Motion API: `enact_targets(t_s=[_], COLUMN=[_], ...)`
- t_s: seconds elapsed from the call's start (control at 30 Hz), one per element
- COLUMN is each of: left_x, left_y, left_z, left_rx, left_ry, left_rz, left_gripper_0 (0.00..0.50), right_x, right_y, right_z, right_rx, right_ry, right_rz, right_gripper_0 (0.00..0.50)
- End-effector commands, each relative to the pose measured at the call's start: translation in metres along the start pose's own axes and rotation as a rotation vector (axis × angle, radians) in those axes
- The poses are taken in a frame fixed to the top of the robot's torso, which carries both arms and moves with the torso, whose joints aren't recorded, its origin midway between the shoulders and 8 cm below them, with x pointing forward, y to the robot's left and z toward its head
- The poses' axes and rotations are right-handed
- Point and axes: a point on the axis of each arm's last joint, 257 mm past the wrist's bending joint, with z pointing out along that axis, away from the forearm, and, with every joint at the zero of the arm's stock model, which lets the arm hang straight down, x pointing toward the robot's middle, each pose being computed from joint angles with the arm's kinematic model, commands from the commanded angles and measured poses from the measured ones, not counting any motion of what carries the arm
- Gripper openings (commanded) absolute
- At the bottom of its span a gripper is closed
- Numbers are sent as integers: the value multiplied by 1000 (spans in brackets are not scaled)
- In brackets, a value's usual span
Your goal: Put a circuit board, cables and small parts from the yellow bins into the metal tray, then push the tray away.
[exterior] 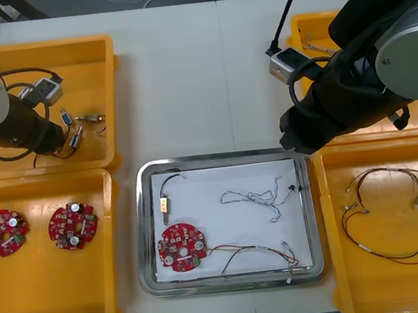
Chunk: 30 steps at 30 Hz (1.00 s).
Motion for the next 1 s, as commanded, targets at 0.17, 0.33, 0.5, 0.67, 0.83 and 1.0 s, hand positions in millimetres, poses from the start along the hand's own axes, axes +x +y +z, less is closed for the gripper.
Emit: enact_targets(t_s=[0.17,0.33,0.5,0.67,0.83,1.0], left_x=[11,12,14,14,13,9], left_y=[-9,-10,-11,-11,-12,-12], left_z=[12,14,16,17,16,14], left_rx=[-7,-11,-16,-19,-14,-8], left_ry=[11,14,16,18,13,4], left_rz=[9,14,15,13,11,5], left_gripper_0=[499,451,371,9,0,0], right_x=[24,38,49,66,83,96], right_y=[-29,-45,-57,-75,-91,-102], right_z=[-23,-29,-33,-37,-38,-37], right_rx=[45,62,69,115,166,209], right_ry=[-54,-56,-59,-61,-45,-27], right_rz=[223,341,427,471,493,506], right_gripper_0=[500,500,500,500,500,500])
